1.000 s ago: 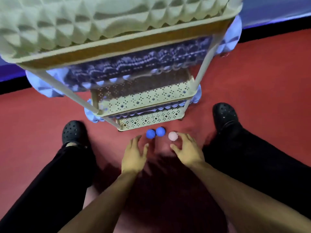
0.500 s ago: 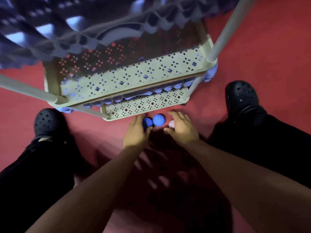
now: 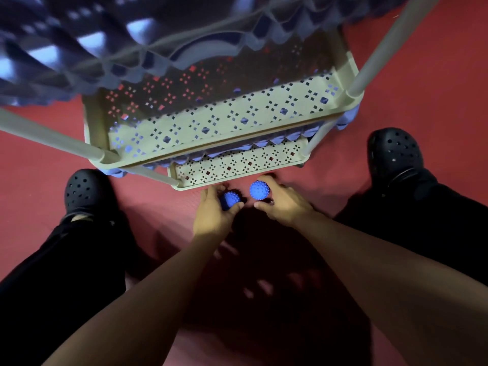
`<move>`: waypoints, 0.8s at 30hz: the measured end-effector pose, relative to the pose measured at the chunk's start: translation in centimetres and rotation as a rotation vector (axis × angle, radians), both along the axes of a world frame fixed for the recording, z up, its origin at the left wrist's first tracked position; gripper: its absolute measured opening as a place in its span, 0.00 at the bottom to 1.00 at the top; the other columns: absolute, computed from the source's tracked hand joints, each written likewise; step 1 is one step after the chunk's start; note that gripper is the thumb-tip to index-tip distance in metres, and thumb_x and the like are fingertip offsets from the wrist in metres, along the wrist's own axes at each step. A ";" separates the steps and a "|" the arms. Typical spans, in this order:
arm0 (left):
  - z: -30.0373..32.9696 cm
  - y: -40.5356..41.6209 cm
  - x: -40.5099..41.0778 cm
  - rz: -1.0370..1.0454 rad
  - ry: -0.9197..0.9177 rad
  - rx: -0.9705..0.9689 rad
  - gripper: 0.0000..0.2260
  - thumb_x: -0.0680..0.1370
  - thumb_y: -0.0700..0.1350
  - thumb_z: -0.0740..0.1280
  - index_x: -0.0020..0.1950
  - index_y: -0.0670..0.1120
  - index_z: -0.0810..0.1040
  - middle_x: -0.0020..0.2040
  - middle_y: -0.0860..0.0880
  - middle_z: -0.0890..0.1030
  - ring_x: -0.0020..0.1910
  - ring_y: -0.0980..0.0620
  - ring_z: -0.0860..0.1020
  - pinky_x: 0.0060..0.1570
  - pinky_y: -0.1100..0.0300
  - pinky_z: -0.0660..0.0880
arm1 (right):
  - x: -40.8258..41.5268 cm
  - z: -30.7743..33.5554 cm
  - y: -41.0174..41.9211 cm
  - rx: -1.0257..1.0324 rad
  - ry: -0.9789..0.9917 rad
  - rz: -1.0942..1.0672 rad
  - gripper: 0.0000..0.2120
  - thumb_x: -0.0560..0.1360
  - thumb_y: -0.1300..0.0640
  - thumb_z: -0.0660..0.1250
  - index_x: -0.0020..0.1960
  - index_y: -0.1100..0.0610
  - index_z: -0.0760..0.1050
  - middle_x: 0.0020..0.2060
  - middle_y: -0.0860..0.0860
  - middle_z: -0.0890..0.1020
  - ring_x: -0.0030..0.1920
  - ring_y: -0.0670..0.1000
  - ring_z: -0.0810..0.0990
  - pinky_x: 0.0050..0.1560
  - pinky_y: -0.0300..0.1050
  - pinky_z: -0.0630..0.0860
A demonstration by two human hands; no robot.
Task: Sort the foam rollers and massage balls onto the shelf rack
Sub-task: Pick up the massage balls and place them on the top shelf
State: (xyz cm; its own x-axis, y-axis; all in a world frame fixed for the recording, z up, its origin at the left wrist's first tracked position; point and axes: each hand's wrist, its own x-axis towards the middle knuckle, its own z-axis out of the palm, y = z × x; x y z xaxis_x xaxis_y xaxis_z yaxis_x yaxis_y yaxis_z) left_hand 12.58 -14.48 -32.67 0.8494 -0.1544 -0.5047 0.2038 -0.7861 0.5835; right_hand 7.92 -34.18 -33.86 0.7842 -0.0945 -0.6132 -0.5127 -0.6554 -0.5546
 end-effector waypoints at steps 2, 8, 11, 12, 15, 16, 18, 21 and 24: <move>0.4 0.6 0.0 -0.008 0.012 -0.008 0.28 0.74 0.55 0.76 0.70 0.48 0.73 0.62 0.50 0.73 0.60 0.51 0.77 0.63 0.53 0.74 | 0.2 -0.5 0.6 0.036 0.013 -0.071 0.24 0.75 0.40 0.66 0.68 0.37 0.61 0.37 0.47 0.84 0.45 0.54 0.83 0.52 0.51 0.80; 2.8 1.1 -0.2 0.020 0.060 -0.041 0.24 0.76 0.58 0.74 0.67 0.47 0.77 0.59 0.49 0.75 0.55 0.51 0.78 0.62 0.57 0.74 | -1.5 0.5 0.9 0.337 -0.095 -0.344 0.14 0.80 0.48 0.67 0.63 0.48 0.72 0.48 0.45 0.81 0.48 0.48 0.80 0.52 0.41 0.74; 5.3 0.9 -1.2 0.156 0.139 -0.174 0.18 0.77 0.58 0.73 0.58 0.46 0.82 0.51 0.50 0.84 0.46 0.55 0.81 0.54 0.61 0.76 | -3.2 4.0 1.7 0.521 0.005 -0.529 0.15 0.81 0.46 0.66 0.66 0.47 0.71 0.52 0.45 0.79 0.47 0.48 0.80 0.39 0.38 0.78; 6.6 0.8 -1.6 0.212 0.169 -0.223 0.15 0.78 0.56 0.72 0.56 0.46 0.83 0.47 0.52 0.84 0.43 0.56 0.80 0.53 0.60 0.77 | -3.9 5.6 1.9 0.604 0.077 -0.599 0.15 0.81 0.44 0.65 0.66 0.45 0.70 0.51 0.46 0.78 0.44 0.48 0.79 0.34 0.40 0.77; 11.0 0.5 -2.8 0.353 0.267 -0.342 0.16 0.81 0.57 0.68 0.55 0.44 0.82 0.43 0.51 0.83 0.41 0.51 0.78 0.51 0.54 0.77 | -5.4 9.7 2.4 0.815 0.156 -0.741 0.19 0.79 0.41 0.66 0.66 0.45 0.71 0.49 0.50 0.79 0.44 0.52 0.78 0.30 0.40 0.74; 12.8 0.6 -3.2 0.395 0.298 -0.382 0.19 0.81 0.58 0.67 0.56 0.42 0.82 0.43 0.50 0.83 0.41 0.50 0.78 0.49 0.54 0.77 | -5.8 11.2 2.5 0.877 0.142 -0.786 0.22 0.76 0.40 0.67 0.67 0.45 0.71 0.50 0.52 0.80 0.44 0.55 0.78 0.29 0.40 0.73; 16.5 0.6 -3.9 0.471 0.336 -0.461 0.21 0.80 0.60 0.66 0.56 0.42 0.81 0.46 0.48 0.84 0.43 0.48 0.80 0.52 0.52 0.79 | -6.3 15.3 2.8 0.976 0.108 -0.838 0.23 0.75 0.39 0.68 0.66 0.47 0.73 0.49 0.55 0.82 0.44 0.58 0.81 0.28 0.39 0.71; 23.0 1.1 -5.0 0.556 0.341 -0.578 0.19 0.80 0.62 0.65 0.53 0.47 0.82 0.44 0.49 0.85 0.42 0.48 0.81 0.53 0.51 0.78 | -7.2 22.4 3.3 1.081 0.054 -0.820 0.18 0.80 0.42 0.62 0.65 0.51 0.74 0.47 0.57 0.85 0.42 0.55 0.85 0.29 0.39 0.72; 30.0 1.8 -6.4 0.558 0.349 -0.718 0.19 0.80 0.63 0.63 0.56 0.49 0.81 0.43 0.50 0.84 0.40 0.51 0.80 0.46 0.55 0.74 | -8.0 29.5 3.9 1.190 0.018 -0.867 0.23 0.80 0.40 0.62 0.64 0.58 0.74 0.46 0.58 0.84 0.42 0.56 0.83 0.31 0.42 0.74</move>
State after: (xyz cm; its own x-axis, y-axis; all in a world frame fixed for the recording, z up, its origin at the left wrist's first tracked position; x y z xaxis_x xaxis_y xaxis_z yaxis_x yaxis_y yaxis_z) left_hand 6.21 -12.67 -2.65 0.7147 -0.1447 -0.6843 0.6910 -0.0048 0.7228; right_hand -0.03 -30.28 -4.32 0.7381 0.0352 -0.6738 -0.5111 0.6811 -0.5243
